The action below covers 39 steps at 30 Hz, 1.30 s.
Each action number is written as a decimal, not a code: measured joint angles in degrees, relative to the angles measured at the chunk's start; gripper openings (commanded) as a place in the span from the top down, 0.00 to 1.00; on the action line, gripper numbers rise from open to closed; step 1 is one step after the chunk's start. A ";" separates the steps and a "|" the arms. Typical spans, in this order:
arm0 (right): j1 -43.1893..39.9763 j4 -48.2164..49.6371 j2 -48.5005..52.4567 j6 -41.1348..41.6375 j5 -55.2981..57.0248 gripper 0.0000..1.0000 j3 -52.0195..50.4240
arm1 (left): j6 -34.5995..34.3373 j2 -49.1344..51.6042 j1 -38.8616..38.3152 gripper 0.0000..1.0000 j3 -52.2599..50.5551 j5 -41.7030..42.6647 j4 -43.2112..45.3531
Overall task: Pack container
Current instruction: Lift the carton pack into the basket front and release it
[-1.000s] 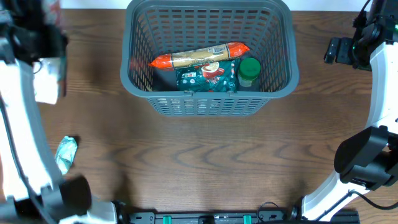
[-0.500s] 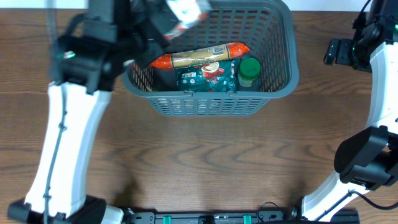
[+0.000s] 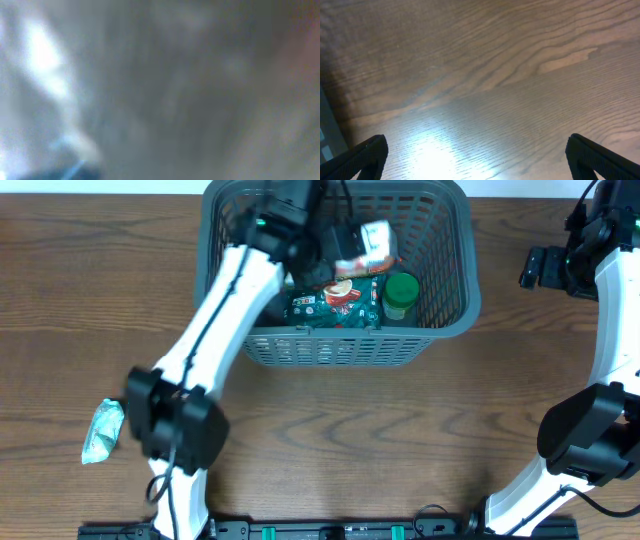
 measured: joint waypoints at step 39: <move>0.00 -0.87 0.00 -1.70 -0.04 0.01 0.00 | -22.08 -32.68 19.54 0.10 2.89 -18.36 -21.22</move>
